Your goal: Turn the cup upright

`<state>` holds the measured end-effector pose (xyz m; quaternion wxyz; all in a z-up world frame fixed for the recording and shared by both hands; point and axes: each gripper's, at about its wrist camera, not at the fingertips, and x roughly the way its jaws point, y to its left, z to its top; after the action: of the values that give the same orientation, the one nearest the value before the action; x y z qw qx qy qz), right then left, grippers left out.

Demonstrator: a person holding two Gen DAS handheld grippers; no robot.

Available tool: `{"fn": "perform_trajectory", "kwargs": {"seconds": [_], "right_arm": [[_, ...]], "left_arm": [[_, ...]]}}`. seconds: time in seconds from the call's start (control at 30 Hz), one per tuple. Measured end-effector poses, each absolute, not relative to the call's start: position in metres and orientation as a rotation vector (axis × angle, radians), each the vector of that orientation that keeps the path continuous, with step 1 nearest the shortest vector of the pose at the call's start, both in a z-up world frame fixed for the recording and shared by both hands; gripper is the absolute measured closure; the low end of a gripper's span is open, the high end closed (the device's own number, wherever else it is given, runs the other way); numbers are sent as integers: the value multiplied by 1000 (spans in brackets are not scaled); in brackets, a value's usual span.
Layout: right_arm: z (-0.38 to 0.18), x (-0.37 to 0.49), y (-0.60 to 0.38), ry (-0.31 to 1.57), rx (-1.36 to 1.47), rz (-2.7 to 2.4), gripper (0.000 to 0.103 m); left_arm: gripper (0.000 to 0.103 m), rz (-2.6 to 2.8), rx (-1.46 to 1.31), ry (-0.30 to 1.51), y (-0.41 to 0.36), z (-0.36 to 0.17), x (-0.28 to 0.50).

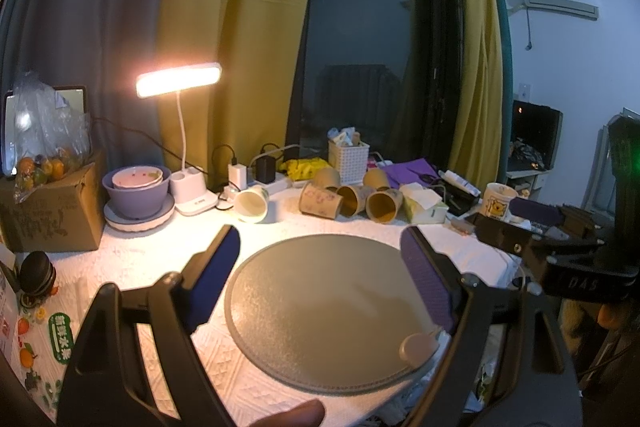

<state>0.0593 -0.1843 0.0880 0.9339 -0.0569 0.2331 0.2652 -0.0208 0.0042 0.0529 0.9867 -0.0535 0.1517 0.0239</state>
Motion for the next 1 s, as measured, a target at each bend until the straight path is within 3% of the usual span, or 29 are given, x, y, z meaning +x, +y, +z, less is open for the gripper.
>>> {"fn": "perform_trajectory", "kwargs": {"seconds": [1.0], "right_arm": [[84,66,-189,488,-118,538,18]], "left_arm": [[20,3,-87,348,-5,43,-1]]}}
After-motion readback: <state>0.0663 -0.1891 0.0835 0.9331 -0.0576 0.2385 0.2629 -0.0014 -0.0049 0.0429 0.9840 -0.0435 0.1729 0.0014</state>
